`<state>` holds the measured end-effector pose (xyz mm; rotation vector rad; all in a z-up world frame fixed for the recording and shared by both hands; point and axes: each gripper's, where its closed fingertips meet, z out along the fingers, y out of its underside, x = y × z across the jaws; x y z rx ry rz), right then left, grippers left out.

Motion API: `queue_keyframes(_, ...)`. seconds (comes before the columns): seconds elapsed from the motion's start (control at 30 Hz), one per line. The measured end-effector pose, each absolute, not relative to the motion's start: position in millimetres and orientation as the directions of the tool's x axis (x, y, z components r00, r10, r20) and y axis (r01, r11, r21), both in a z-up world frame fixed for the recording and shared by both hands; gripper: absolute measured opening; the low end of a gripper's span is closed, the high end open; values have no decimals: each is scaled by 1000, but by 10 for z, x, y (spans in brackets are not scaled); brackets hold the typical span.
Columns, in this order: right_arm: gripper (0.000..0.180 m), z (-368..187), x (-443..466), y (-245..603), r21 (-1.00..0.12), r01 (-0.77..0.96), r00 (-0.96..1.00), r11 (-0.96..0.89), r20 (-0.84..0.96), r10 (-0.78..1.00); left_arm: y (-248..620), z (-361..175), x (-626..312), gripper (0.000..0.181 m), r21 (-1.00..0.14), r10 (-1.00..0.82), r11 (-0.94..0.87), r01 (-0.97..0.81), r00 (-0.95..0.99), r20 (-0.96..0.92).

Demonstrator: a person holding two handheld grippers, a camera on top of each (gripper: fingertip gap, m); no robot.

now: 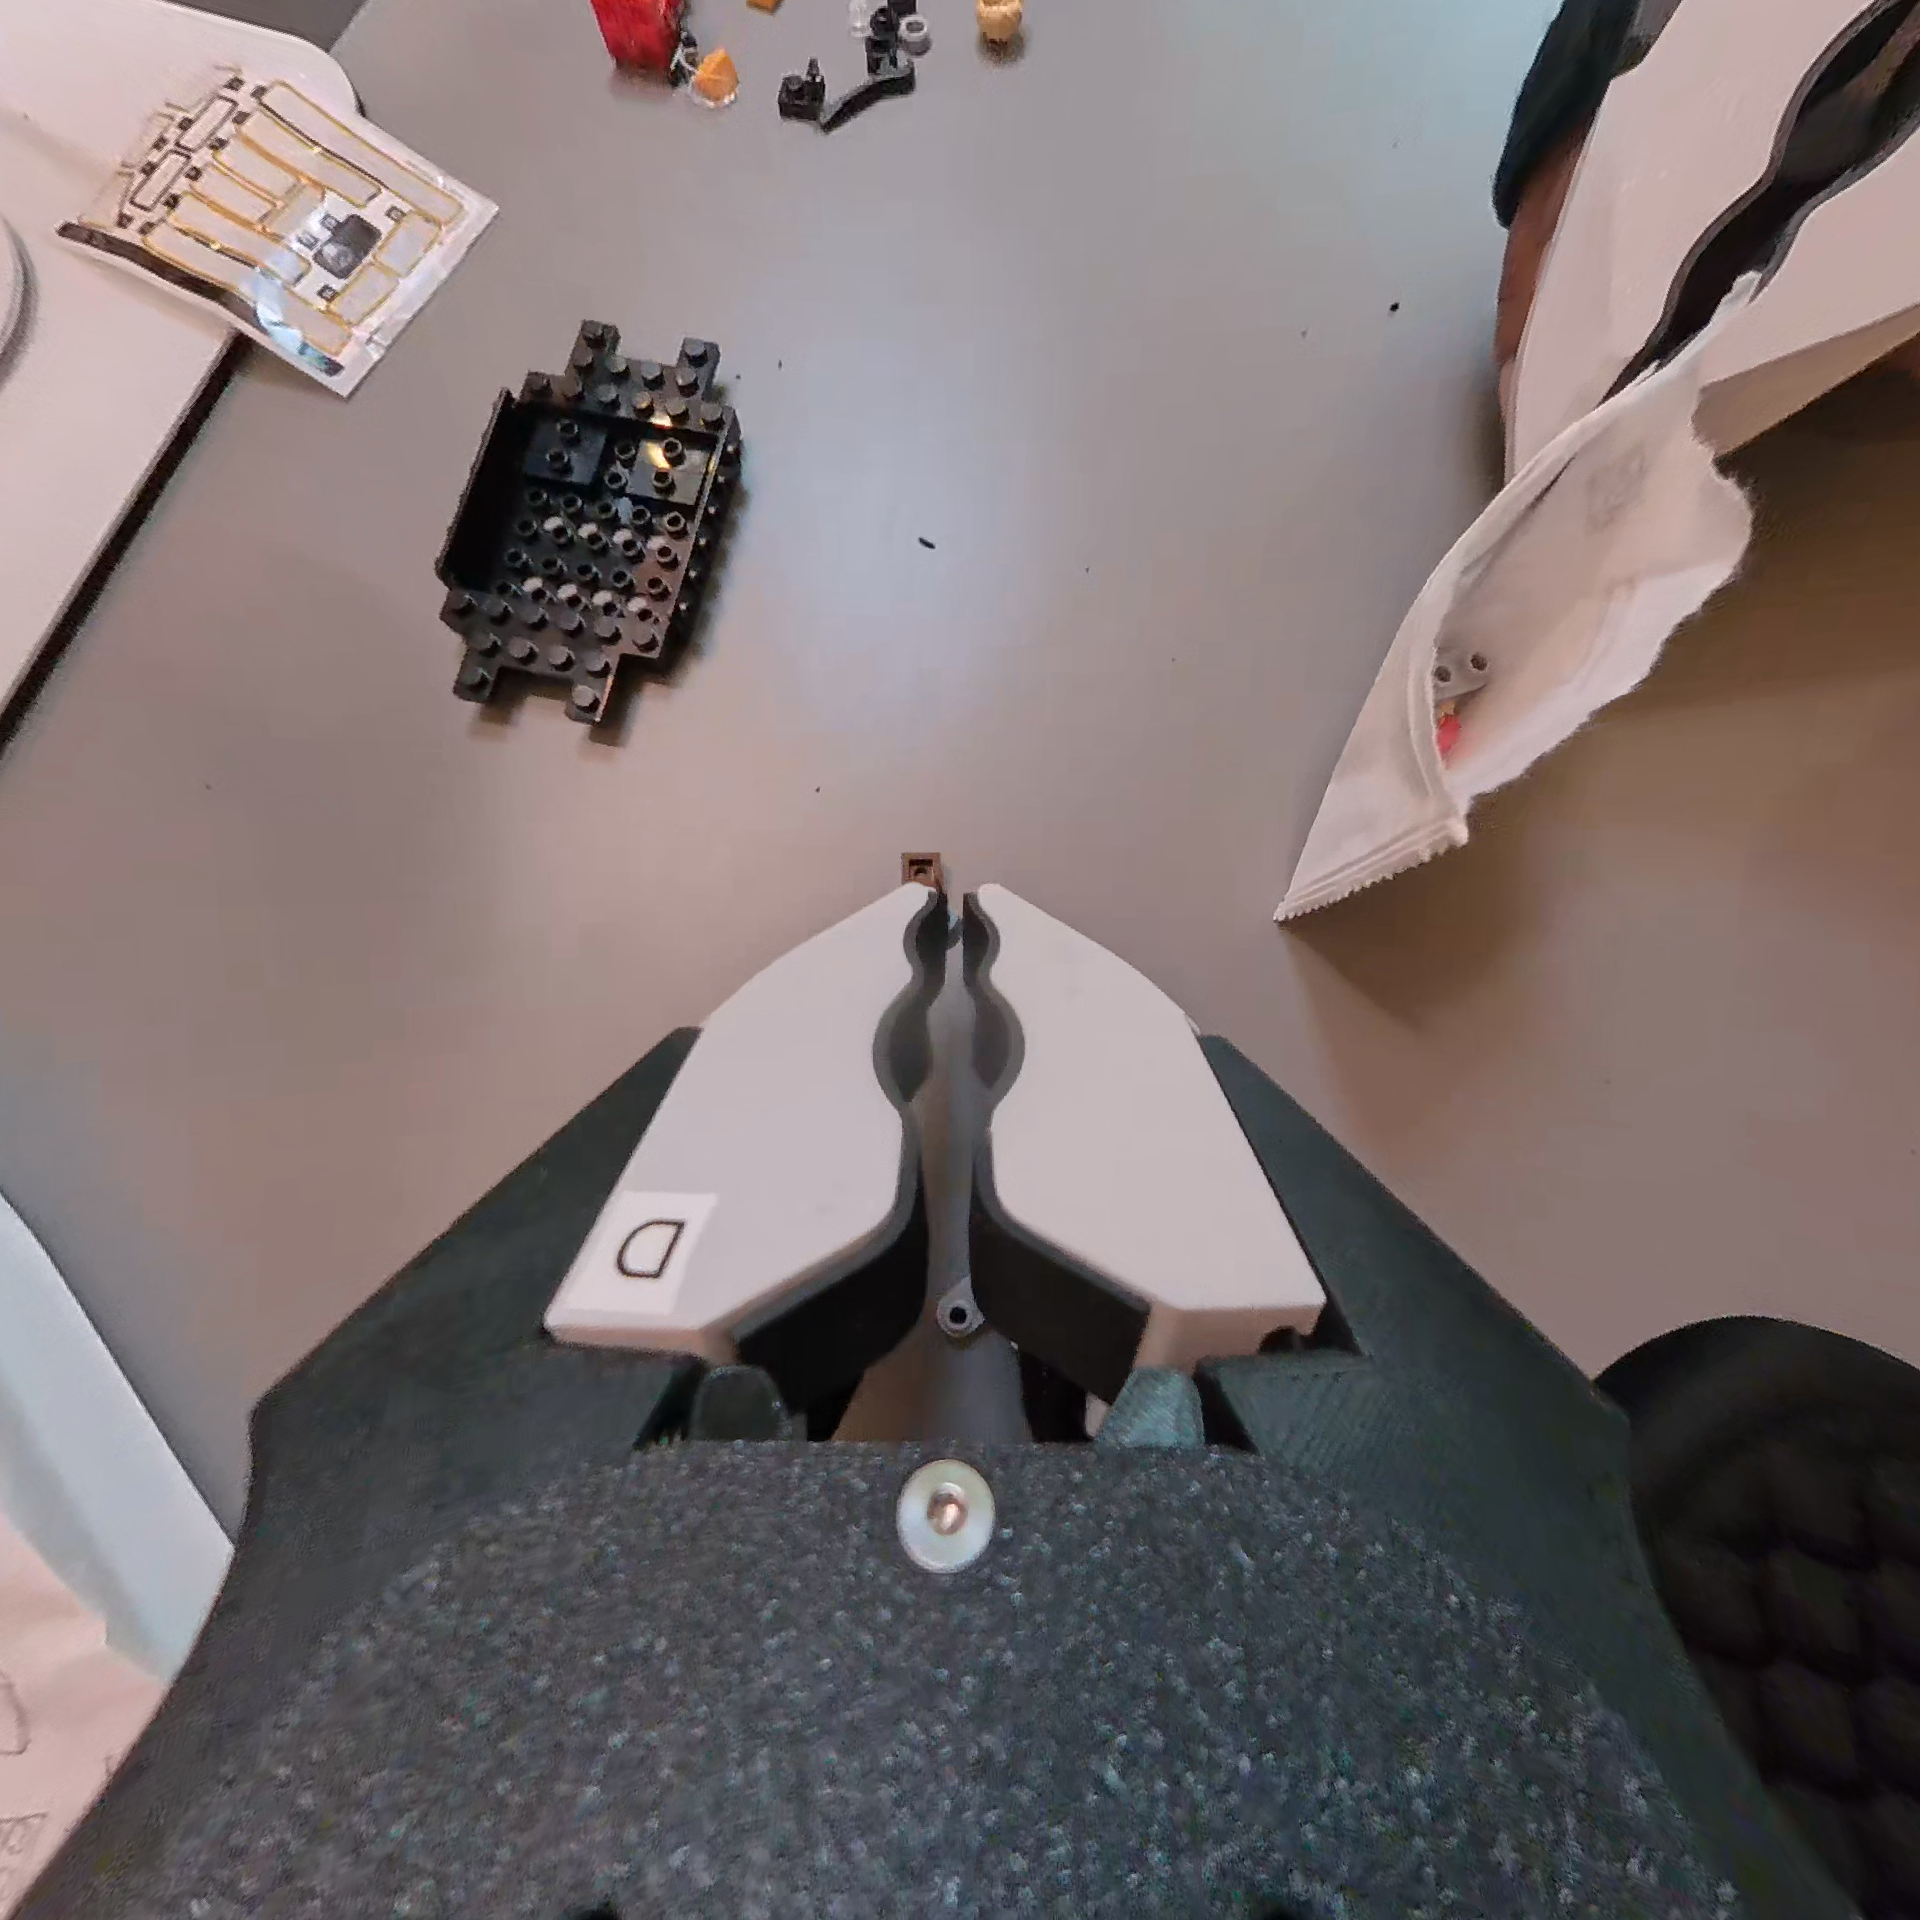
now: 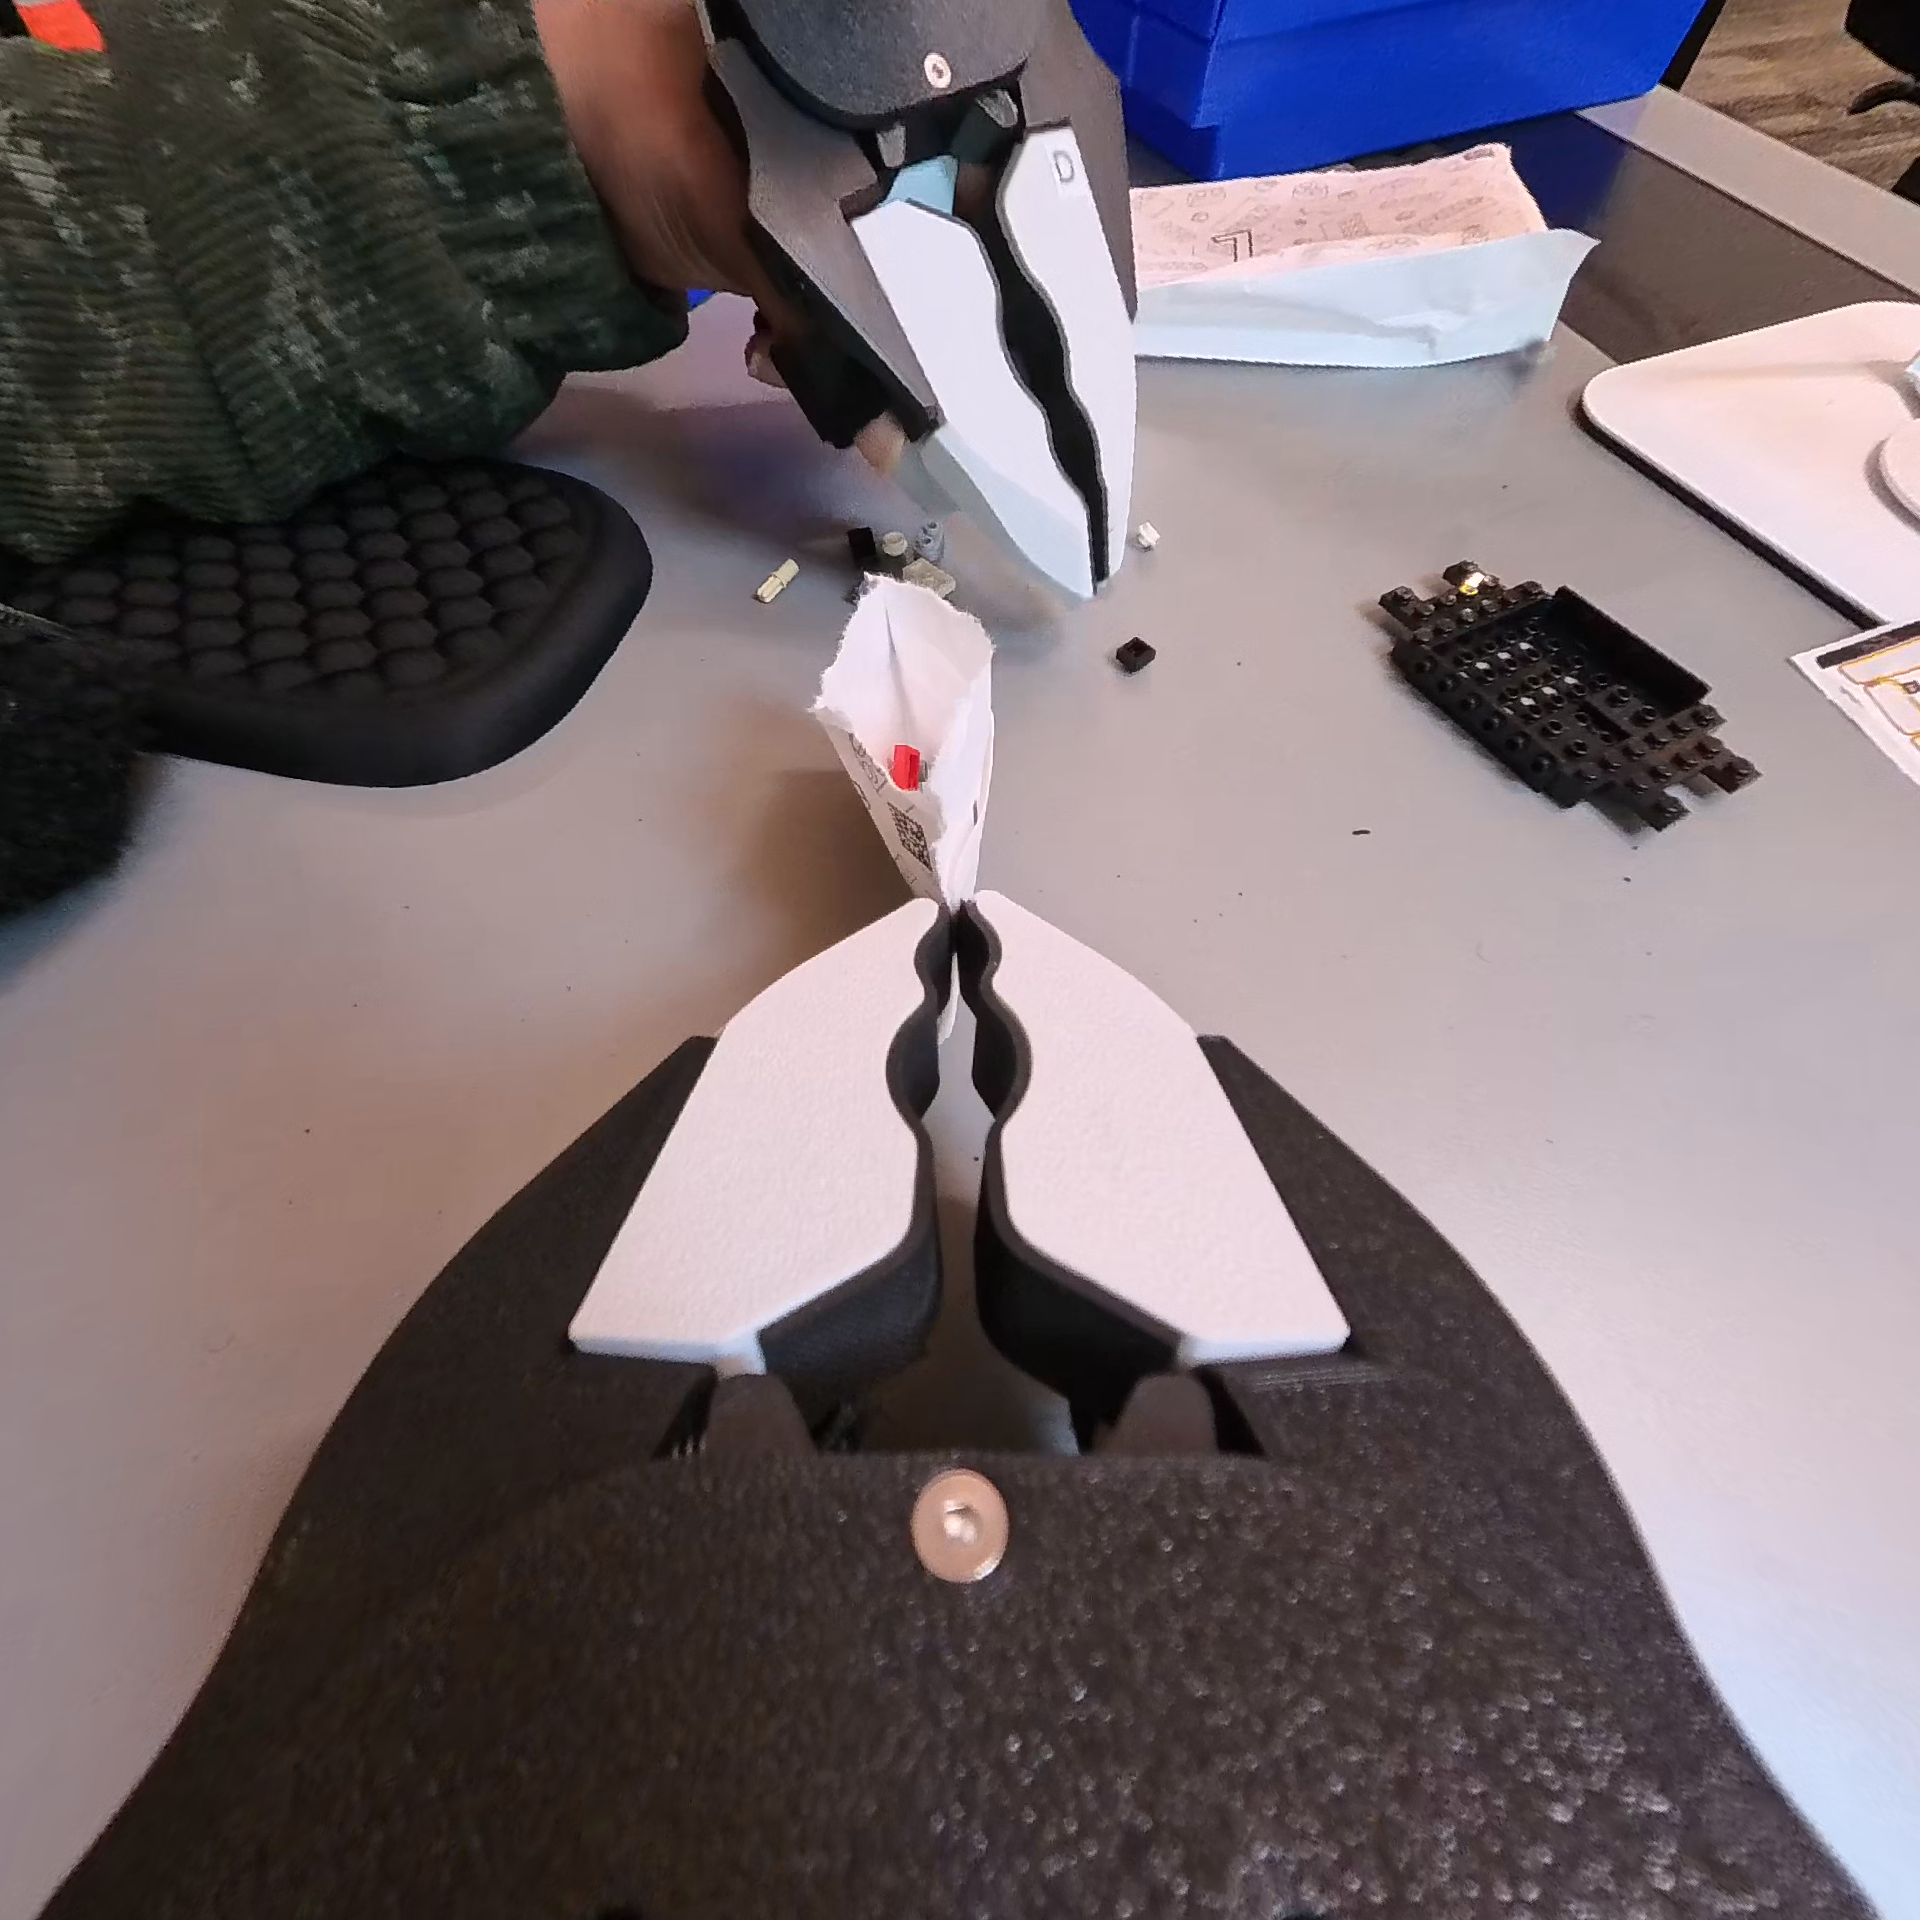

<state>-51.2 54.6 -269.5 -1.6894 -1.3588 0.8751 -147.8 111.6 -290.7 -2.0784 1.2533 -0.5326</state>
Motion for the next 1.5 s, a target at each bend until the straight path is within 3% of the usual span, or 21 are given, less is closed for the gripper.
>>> queue_keyframes(0.17,0,-2701,-510,549,-887,445,192,-124,-40,981,1075,-2810,-1394,2,-743,-897,-319,-589,441,35)
queue_keyframes(0.37,0,-2710,-508,562,-885,446,199,-134,-47,979,654,-2261,-854,2,-890,-972,-154,-429,228,58)
queue_keyframes(0.57,0,-2696,-511,556,-890,437,198,-132,-48,979,555,-2414,-671,14,-854,-980,-107,-509,198,5)
queue_keyframes(1.0,0,-2665,-510,558,-898,420,197,-129,-48,979,619,-2348,-819,23,-878,-979,-96,-469,205,-3)
queue_keyframes(1.13,0,-2673,-513,556,-896,423,195,-131,-51,979,1018,-2187,-1049,20,-915,-917,-168,-368,400,7)
queue_keyframes(1.3,0,-2675,-521,549,-895,426,193,-130,-50,980,1974,-2286,-1801,18,-893,-608,-353,-280,794,-8)
queue_keyframes(1.5,0,-2671,-514,543,-895,427,193,-126,-46,980,2680,-2642,-2298,18,-805,-401,-503,-313,910,-103)
